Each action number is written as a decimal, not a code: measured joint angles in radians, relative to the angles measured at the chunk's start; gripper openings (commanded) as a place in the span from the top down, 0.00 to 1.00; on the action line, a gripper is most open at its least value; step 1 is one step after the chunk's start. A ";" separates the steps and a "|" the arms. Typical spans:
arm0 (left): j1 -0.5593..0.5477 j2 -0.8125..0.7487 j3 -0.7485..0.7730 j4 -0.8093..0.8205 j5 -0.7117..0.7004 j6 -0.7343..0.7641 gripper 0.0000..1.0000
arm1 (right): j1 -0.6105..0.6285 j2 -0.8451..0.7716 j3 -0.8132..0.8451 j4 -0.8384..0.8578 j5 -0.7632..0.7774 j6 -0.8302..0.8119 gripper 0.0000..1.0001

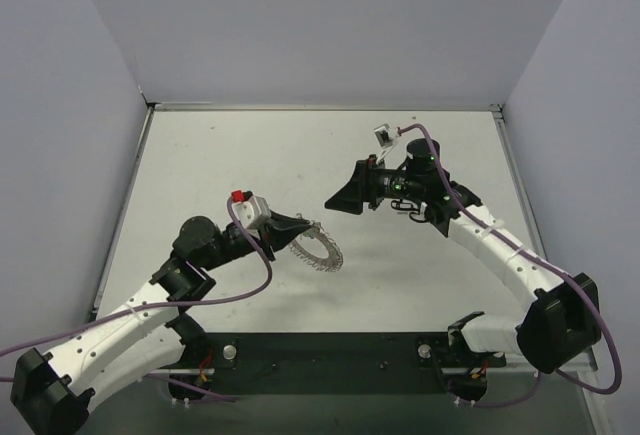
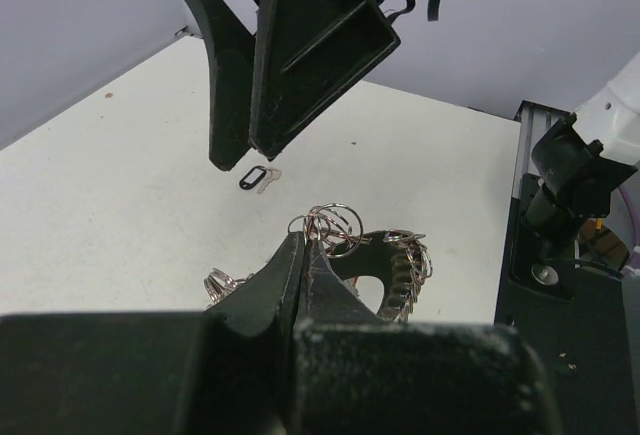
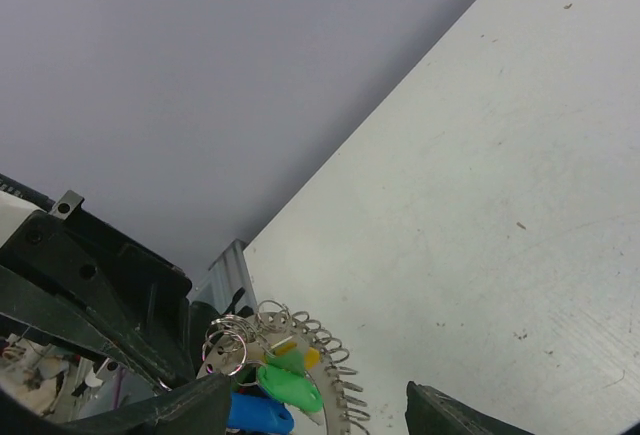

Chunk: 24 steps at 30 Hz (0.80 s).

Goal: Put the keys on the keyring

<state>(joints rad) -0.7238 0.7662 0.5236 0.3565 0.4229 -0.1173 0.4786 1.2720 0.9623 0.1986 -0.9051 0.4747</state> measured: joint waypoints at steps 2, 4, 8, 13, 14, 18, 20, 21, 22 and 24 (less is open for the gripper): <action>0.000 0.004 0.005 -0.007 0.021 0.011 1.00 | 0.000 -0.005 0.000 -0.001 -0.001 -0.004 0.31; 0.000 0.008 0.018 -0.023 0.040 0.026 1.00 | 0.000 -0.015 0.000 -0.006 -0.002 -0.010 0.31; 0.000 0.020 0.055 -0.066 0.050 0.048 1.00 | 0.001 -0.041 0.011 -0.050 -0.008 -0.034 0.35; 0.000 0.049 0.107 -0.131 0.035 0.066 1.00 | 0.030 -0.044 0.070 -0.137 -0.010 -0.081 0.37; 0.000 0.058 0.119 -0.150 0.026 0.071 1.00 | 0.039 -0.044 0.082 -0.152 -0.012 -0.087 0.37; 0.000 0.092 0.158 -0.206 -0.007 0.079 1.00 | 0.060 -0.043 0.110 -0.187 -0.013 -0.107 0.41; 0.000 0.103 0.166 -0.230 -0.025 0.081 1.00 | 0.066 -0.039 0.124 -0.216 -0.017 -0.114 0.45; 0.000 0.106 0.166 -0.240 -0.034 0.082 1.00 | 0.067 -0.034 0.132 -0.227 -0.018 -0.119 0.46; 0.000 0.108 0.166 -0.249 -0.044 0.082 1.00 | 0.069 -0.027 0.140 -0.238 -0.019 -0.122 0.47; 0.000 0.111 0.166 -0.262 -0.060 0.082 1.00 | 0.078 -0.009 0.158 -0.264 -0.018 -0.135 0.48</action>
<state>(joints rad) -0.7238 0.8772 0.6895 0.0940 0.3626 -0.0353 0.5568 1.2633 1.1198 -0.0650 -0.9234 0.3401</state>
